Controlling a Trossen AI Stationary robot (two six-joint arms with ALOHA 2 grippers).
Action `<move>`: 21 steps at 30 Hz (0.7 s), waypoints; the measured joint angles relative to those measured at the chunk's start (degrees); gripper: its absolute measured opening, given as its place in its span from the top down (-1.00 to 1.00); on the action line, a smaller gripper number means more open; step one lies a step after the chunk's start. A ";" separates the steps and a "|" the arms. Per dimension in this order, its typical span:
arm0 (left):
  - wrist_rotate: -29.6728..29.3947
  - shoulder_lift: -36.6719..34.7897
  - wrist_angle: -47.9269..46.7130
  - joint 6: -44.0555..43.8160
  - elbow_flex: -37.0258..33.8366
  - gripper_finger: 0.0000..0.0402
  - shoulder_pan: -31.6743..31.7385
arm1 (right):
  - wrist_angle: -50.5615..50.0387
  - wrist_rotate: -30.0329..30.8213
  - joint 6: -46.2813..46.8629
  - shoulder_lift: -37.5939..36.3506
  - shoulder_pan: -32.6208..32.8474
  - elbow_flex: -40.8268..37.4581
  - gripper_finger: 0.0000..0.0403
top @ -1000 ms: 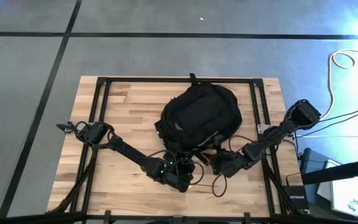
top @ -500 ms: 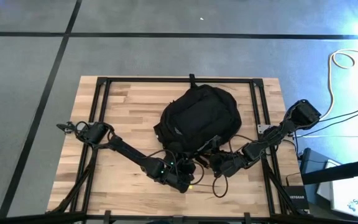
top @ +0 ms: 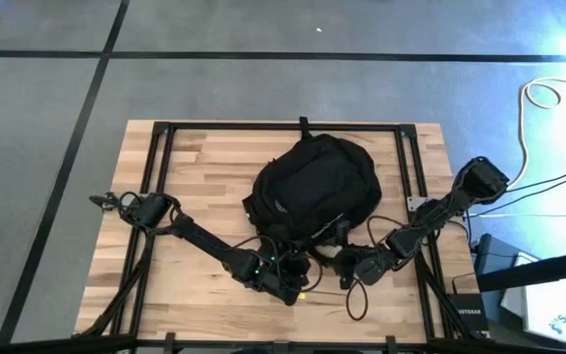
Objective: Unpack backpack
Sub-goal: Open the black backpack
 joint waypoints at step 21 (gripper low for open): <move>-0.66 0.00 1.90 2.63 0.00 0.98 -0.02 | -5.55 -7.50 3.46 0.94 -5.79 0.00 0.24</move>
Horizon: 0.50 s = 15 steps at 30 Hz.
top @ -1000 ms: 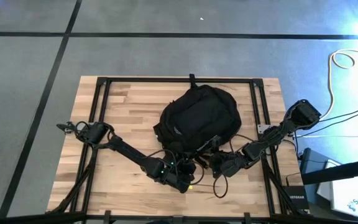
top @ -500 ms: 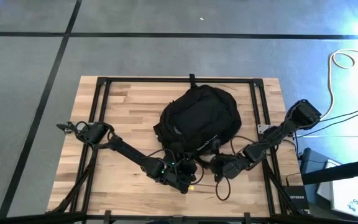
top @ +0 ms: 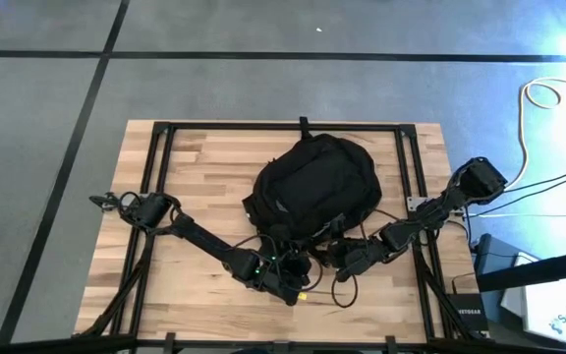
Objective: Unpack backpack
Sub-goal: Open the black backpack
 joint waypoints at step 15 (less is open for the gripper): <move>-0.09 0.00 0.06 -0.02 -0.02 0.98 -0.29 | -1.68 -1.32 2.97 2.47 -0.07 -0.04 0.69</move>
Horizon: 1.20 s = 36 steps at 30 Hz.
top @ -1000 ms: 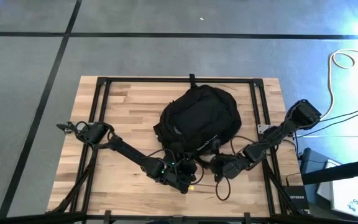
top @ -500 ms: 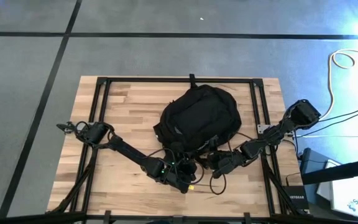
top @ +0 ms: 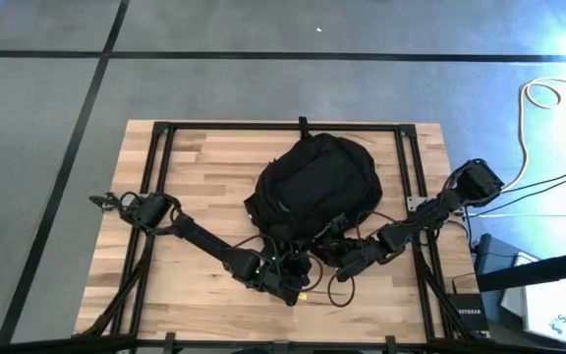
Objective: Unpack backpack
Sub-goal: Open the black backpack
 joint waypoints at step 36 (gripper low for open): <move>-7.50 -4.98 -35.82 -34.28 0.02 0.98 -3.82 | -34.67 5.59 38.84 -10.15 9.00 -0.09 1.00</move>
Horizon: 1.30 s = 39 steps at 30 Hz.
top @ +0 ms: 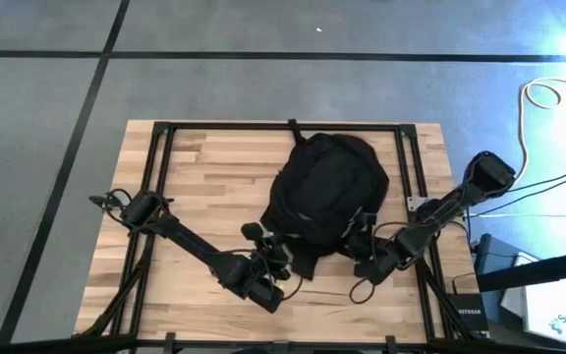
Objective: Unpack backpack
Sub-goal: Open the black backpack
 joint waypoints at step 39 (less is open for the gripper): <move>16.70 -10.04 14.85 -0.13 -17.74 1.00 8.82 | -17.73 -2.20 28.70 -9.91 11.11 0.02 1.00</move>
